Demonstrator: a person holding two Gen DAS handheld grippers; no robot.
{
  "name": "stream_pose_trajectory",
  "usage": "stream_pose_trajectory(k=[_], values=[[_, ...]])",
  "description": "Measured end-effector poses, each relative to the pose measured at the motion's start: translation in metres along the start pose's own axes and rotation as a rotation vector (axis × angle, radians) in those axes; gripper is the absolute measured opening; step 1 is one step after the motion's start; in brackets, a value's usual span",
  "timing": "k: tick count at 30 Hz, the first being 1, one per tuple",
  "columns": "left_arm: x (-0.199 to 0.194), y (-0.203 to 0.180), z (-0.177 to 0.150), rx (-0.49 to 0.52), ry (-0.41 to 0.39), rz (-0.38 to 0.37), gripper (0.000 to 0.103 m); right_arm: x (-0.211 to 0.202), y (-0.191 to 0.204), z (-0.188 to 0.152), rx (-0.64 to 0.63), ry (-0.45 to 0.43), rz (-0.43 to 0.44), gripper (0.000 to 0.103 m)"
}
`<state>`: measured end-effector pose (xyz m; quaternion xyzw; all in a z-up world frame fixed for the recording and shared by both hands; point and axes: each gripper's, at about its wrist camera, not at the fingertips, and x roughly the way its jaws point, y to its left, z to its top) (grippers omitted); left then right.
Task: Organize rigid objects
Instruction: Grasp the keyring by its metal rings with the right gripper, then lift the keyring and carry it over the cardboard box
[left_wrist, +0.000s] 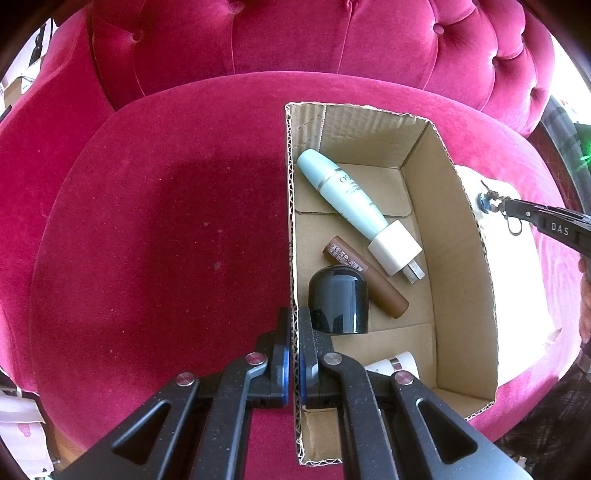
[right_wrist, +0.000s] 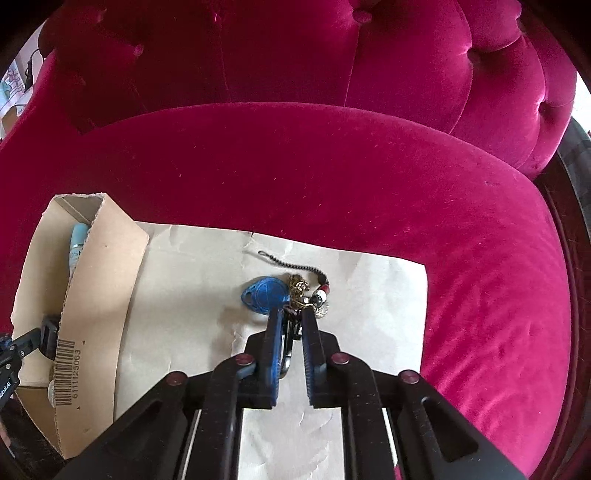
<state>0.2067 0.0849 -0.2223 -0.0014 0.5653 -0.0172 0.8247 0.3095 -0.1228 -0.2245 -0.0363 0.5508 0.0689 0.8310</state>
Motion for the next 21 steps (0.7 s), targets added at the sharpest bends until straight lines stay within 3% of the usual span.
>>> stream_pose_trajectory(k=[21], values=[[-0.001, -0.001, 0.0, 0.004, -0.003, 0.01, 0.003, -0.051, 0.006, 0.004, 0.006, -0.067, -0.004, 0.009]])
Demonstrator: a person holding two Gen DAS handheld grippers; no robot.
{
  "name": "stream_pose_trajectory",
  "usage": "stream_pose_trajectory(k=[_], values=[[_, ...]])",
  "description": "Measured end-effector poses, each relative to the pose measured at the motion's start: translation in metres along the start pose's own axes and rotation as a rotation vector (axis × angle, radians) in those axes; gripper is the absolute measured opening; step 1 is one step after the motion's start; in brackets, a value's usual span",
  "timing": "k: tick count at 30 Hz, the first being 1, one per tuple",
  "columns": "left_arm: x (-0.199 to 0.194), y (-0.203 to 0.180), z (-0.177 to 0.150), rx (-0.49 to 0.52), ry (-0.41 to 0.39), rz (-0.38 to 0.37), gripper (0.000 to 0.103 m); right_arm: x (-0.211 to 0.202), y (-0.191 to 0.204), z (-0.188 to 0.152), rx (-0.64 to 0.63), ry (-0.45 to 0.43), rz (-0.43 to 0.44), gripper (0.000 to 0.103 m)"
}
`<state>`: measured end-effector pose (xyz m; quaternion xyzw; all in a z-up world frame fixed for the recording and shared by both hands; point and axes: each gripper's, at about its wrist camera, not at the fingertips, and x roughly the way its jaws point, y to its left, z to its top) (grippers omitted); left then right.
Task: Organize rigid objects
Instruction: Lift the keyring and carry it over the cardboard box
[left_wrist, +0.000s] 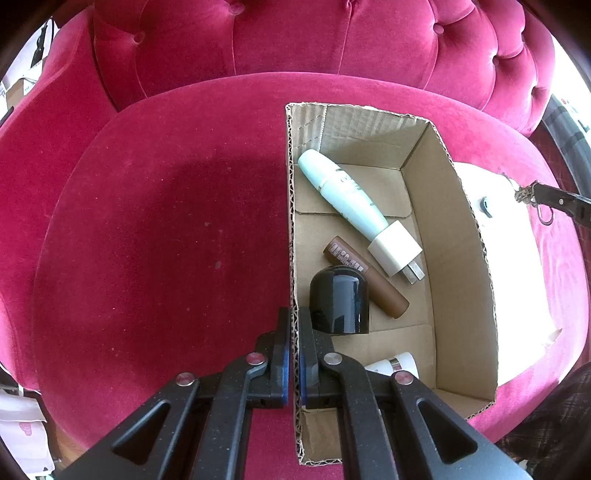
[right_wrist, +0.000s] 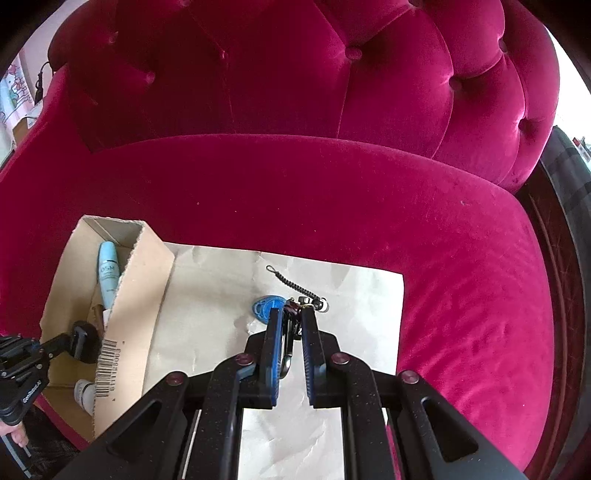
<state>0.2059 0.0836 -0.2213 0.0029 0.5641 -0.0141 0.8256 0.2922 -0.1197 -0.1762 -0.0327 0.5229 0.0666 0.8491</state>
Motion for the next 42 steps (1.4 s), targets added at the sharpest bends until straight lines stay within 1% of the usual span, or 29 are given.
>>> stream_pose_trajectory(k=[6, 17, 28, 42], values=[[0.0, 0.0, 0.0, 0.0, 0.0, 0.0, 0.003, -0.014, 0.005, 0.002, -0.023, -0.028, 0.005, 0.009], [0.0, 0.0, 0.0, 0.001, 0.0, 0.001, 0.003, -0.042, 0.028, 0.012, -0.077, -0.09, 0.041, 0.009], [0.0, 0.0, -0.001, 0.001, -0.001, 0.001, 0.003, -0.064, 0.06, 0.022, -0.128, -0.137, 0.117, 0.009], [0.001, 0.0, -0.001, 0.002, -0.001, 0.004, 0.003, -0.068, 0.106, 0.02, -0.207, -0.156, 0.212, 0.009]])
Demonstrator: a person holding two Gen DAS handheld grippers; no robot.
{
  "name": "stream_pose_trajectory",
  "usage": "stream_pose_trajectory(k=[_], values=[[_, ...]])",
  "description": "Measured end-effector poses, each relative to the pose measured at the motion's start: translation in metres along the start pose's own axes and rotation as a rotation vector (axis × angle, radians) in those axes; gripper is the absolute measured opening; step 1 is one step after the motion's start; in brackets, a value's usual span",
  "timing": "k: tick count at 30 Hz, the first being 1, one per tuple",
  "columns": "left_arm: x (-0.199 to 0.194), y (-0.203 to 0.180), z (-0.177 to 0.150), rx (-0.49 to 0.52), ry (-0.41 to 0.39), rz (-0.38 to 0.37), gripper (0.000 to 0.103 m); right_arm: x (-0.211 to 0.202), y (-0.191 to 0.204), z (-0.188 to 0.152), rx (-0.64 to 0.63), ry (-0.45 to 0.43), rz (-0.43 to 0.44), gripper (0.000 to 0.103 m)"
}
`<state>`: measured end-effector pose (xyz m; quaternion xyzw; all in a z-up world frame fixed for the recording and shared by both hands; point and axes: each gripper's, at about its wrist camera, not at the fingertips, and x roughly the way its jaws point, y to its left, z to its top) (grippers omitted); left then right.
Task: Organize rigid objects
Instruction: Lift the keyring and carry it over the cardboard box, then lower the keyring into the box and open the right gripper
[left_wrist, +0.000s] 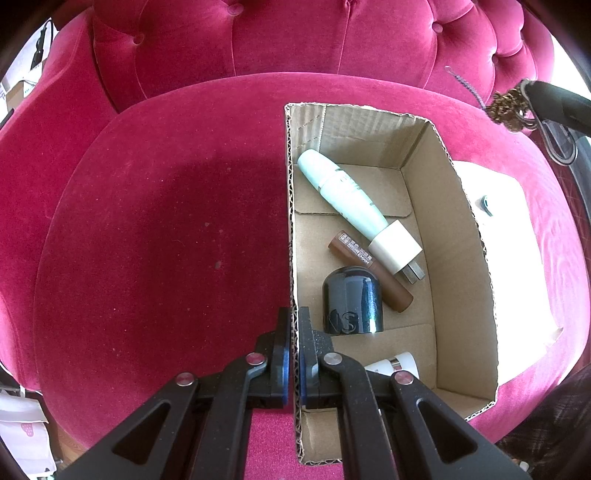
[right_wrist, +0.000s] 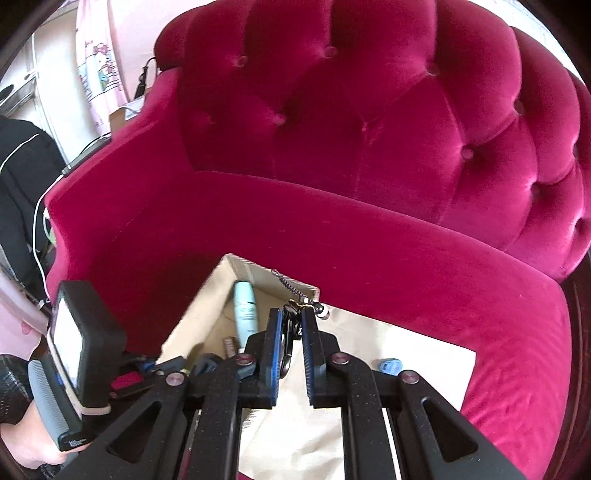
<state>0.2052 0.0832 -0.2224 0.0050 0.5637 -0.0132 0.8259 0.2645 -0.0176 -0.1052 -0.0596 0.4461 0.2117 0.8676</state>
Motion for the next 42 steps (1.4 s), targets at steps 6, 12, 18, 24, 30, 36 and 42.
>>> stream_pose_trajectory(k=[6, 12, 18, 24, 30, 36, 42], values=[[0.0, 0.0, 0.0, 0.0, 0.0, 0.0, 0.003, 0.008, 0.017, 0.0, -0.026, 0.012, 0.036, 0.009], [0.0, 0.0, 0.0, 0.0, 0.0, 0.001, 0.003, 0.022, 0.032, -0.004, -0.063, 0.036, 0.084, 0.009], [0.0, -0.001, 0.0, -0.002, 0.001, 0.001, 0.003, 0.033, 0.046, -0.011, -0.087, 0.065, 0.136, 0.009], [0.001, 0.0, 0.0, -0.003, 0.001, -0.001, 0.003, 0.039, 0.055, -0.016, -0.106, 0.083, 0.155, 0.009], [0.0, 0.0, 0.0, -0.003, 0.0, 0.001, 0.003, 0.041, 0.049, -0.015, -0.094, 0.087, 0.16, 0.009], [0.0, -0.001, -0.001, -0.001, 0.001, 0.003, 0.003, 0.04, 0.043, -0.011, -0.088, 0.076, 0.142, 0.024], [0.001, 0.002, -0.001, -0.013, 0.001, -0.005, 0.003, 0.04, 0.027, -0.007, -0.053, 0.051, 0.048, 0.098]])
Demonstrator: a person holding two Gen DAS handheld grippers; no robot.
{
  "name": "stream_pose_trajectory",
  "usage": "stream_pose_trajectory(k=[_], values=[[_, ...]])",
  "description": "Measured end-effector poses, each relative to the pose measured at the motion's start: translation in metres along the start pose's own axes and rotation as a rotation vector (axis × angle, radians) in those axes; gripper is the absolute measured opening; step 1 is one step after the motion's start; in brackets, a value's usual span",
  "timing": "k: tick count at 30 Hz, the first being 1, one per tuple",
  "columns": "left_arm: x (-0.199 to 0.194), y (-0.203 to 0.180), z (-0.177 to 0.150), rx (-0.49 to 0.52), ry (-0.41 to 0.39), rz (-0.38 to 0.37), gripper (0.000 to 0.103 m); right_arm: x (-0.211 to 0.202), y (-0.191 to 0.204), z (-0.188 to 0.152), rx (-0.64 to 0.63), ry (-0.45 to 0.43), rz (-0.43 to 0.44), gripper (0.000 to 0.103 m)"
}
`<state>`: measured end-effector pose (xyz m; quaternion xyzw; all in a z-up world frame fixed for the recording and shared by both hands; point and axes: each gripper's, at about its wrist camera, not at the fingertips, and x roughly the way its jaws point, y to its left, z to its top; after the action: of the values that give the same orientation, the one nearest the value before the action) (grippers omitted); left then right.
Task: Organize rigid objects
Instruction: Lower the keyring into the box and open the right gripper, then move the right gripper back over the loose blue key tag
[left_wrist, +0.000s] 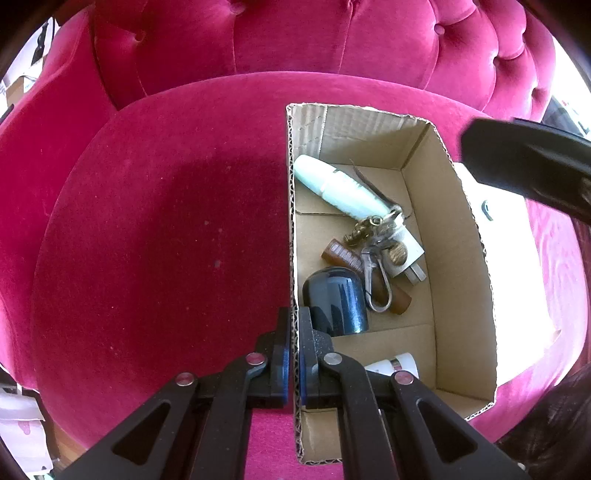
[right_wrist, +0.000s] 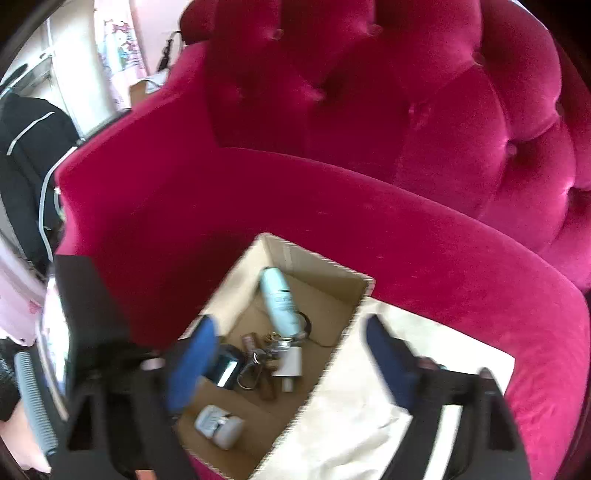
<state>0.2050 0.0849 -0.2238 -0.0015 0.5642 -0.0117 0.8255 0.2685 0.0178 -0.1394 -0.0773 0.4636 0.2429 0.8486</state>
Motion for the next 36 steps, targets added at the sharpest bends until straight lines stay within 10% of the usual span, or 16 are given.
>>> stream_pose_trajectory(k=[36], values=[[-0.001, -0.002, -0.002, 0.012, -0.003, 0.003, 0.003, -0.003, -0.105, -0.013, 0.198, 0.036, -0.211, 0.103]])
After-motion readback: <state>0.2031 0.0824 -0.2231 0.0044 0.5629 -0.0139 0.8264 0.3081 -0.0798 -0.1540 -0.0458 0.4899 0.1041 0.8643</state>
